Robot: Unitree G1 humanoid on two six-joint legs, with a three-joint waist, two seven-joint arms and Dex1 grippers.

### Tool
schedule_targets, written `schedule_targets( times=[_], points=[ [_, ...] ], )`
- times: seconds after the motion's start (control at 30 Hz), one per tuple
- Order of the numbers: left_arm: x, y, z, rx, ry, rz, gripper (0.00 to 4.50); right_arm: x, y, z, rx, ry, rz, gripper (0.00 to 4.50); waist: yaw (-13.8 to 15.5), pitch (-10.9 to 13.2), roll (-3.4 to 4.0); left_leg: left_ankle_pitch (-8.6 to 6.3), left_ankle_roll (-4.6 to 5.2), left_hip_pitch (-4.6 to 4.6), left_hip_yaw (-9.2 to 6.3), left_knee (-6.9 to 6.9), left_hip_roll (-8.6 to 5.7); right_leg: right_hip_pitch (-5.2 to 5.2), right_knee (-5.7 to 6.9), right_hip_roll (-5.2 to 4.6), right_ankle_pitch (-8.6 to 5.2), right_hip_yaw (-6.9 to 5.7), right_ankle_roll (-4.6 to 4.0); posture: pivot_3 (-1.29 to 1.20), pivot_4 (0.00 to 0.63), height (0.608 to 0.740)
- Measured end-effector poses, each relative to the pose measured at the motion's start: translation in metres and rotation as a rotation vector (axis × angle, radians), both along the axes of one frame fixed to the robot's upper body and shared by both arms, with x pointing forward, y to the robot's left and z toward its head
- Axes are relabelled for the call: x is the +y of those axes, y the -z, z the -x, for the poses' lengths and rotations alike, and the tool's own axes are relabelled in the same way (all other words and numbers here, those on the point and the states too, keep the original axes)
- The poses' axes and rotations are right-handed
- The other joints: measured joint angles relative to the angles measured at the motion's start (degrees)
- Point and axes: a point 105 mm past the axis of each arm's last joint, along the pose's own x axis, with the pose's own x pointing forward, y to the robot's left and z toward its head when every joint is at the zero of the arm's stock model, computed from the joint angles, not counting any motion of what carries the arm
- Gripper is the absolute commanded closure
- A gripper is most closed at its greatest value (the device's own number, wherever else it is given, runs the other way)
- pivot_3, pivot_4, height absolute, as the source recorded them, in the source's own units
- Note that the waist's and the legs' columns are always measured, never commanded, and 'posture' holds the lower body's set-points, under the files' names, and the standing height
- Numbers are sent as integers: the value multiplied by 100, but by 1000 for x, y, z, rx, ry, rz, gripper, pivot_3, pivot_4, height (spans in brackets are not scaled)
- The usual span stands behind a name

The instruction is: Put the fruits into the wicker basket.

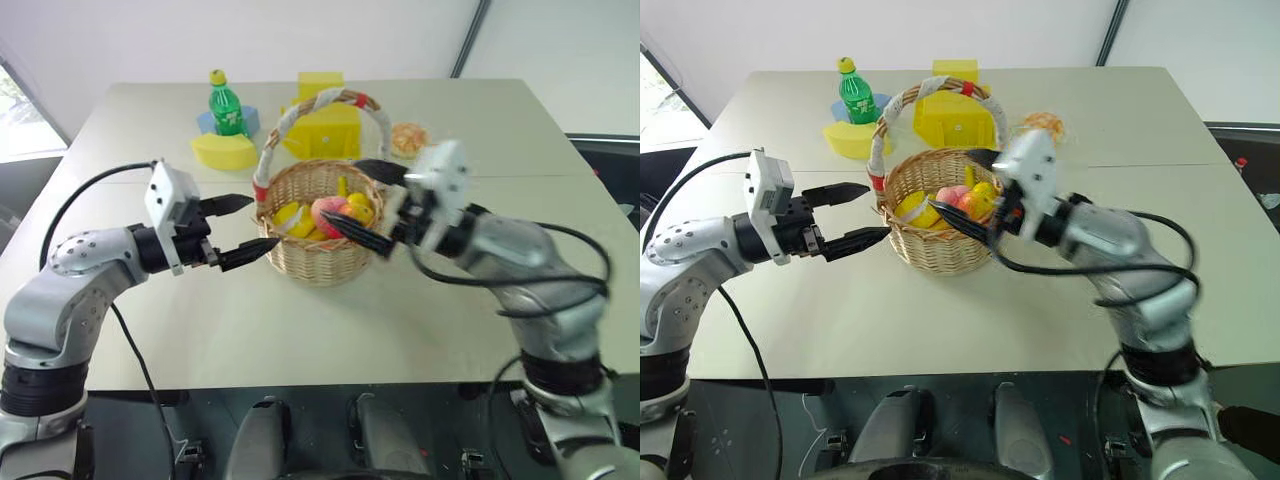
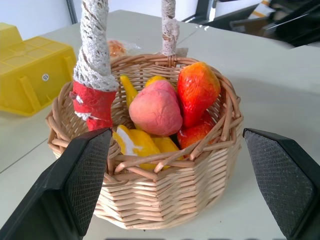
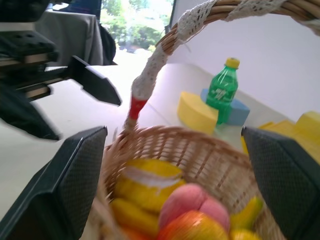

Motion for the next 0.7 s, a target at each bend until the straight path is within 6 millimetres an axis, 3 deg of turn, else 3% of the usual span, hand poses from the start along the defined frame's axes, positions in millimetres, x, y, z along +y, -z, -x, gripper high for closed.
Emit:
schedule_targets(
  times=[0.13,0.27,0.43,0.53,0.7],
  points=[
    [-6,-2,3,9,43,63,0,-21,4,-10,38,113,-37,43,-60,0,1,1,-1,13,11,0,2,-1,7,14,0,4,-1,0,150,740],
    [-9,-8,6,7,69,118,0,-34,19,-48,83,312,-102,43,-58,0,1,2,-4,13,9,0,3,-7,14,25,-1,6,-3,0,150,740],
    [-8,-8,6,3,60,120,0,-17,36,-90,139,402,-197,43,-51,1,3,4,-7,3,11,-2,1,-17,16,21,0,8,-3,0,150,740],
    [-7,-6,6,6,45,119,0,-11,40,-107,138,445,-226,852,-24,1,3,4,-7,-2,8,-3,2,-18,15,11,0,7,-2,0,150,740],
    [-7,2,11,29,37,108,0,-16,40,-109,122,459,-249,3426,-21,1,3,3,-6,-8,10,-6,-3,-18,8,-3,1,7,-1,0,150,740]
  ],
)
